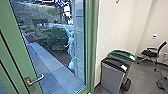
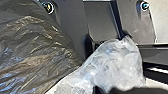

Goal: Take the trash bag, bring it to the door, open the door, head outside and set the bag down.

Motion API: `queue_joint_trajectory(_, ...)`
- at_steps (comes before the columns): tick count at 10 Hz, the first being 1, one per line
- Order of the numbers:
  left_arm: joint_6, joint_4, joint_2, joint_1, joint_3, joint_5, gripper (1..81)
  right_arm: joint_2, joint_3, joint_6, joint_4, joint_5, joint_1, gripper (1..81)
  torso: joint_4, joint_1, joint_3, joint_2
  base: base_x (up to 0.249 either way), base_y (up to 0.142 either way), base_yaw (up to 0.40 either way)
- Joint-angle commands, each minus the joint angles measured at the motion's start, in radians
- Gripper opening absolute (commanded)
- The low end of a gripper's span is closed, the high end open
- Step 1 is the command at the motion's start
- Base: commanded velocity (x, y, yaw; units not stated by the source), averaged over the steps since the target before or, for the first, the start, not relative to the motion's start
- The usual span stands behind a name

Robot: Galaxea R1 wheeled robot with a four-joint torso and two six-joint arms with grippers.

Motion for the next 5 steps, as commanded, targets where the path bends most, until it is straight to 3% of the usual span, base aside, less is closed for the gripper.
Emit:
queue_joint_trajectory(1, 0.010, 0.004, -0.001, -0.045, 0.000, 0.073, 1.0, 0.005, 0.003, -0.002, -0.007, -0.055, 0.037, 81.1, 0.000, 0.000, 0.000, 0.000, 0.115, 0.000, 0.000)
queue_joint_trajectory(5, 0.010, 0.005, 0.001, -0.045, 0.000, 0.073, 1.0, 0.005, 0.003, -0.002, -0.007, -0.055, 0.035, 81.1, 0.000, 0.000, 0.000, 0.000, 0.092, 0.000, 0.000)
